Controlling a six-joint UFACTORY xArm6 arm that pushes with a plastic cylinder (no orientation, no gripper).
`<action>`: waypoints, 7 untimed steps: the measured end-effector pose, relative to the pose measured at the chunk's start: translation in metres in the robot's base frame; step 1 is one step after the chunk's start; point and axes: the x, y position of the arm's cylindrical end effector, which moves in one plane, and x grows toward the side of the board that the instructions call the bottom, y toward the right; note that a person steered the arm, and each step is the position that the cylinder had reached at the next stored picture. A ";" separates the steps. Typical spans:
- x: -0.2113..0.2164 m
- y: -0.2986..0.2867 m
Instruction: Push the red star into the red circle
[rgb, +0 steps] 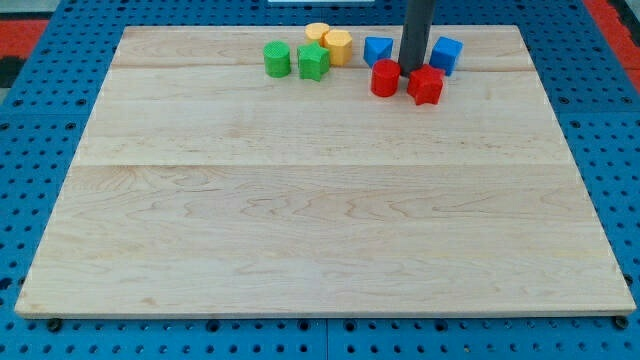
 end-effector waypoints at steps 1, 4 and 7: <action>0.005 -0.004; 0.010 0.088; 0.041 0.080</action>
